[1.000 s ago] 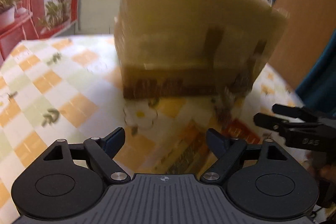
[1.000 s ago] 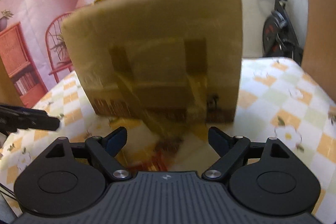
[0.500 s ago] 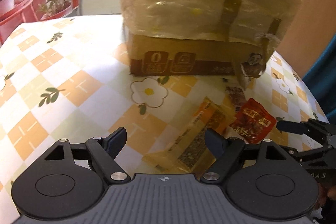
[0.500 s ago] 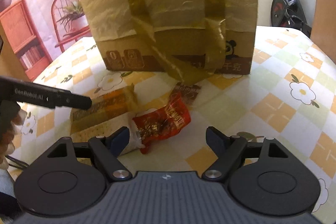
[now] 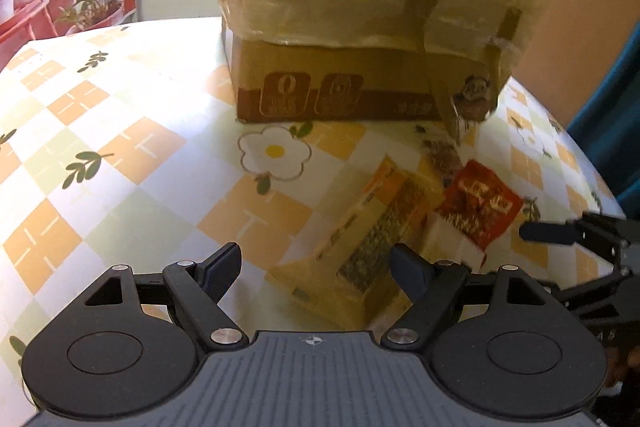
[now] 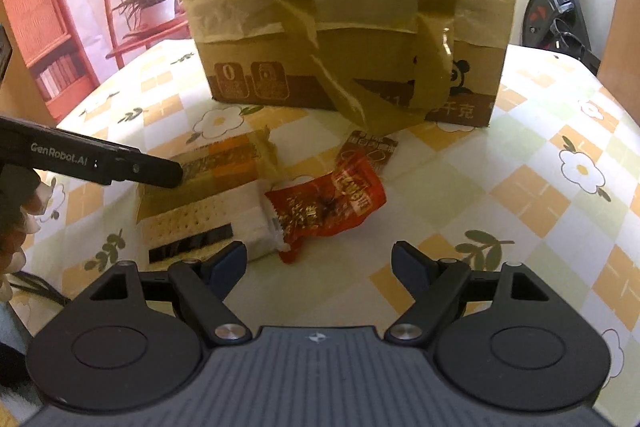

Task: Organize snacks
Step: 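Position both open tools over the cracker pack and orange-wrapped bar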

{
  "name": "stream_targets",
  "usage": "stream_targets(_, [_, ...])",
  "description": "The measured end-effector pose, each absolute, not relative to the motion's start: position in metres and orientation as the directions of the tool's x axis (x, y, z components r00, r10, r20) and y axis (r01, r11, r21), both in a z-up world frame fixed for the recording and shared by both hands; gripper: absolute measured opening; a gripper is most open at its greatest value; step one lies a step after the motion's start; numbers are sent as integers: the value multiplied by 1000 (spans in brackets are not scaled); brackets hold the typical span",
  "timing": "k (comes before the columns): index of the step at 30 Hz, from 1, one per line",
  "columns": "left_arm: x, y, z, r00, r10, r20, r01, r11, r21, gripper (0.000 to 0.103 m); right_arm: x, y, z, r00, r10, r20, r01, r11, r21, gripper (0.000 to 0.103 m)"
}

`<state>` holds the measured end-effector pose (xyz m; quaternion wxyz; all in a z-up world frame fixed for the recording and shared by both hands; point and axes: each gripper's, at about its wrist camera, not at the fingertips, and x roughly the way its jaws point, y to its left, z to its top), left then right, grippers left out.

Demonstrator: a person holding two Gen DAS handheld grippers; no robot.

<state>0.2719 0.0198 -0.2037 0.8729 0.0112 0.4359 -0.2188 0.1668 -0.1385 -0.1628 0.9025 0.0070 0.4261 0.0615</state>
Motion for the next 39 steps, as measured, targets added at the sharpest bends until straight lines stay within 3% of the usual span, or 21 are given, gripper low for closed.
stream_targets(10, [270, 18, -207, 533, -352, -769, 425, 898, -117, 89, 172, -131, -170, 613, 100, -784, -119, 992, 34, 82])
stream_targets(31, [250, -6, -210, 539, -290, -791, 387, 919, -73, 88, 187, -144, -174, 637, 78, -767, -74, 996, 39, 82])
stream_targets(39, [248, -22, -211, 532, -263, -805, 381, 923, -50, 94, 180, -165, -172, 662, 74, -746, -14, 996, 86, 82])
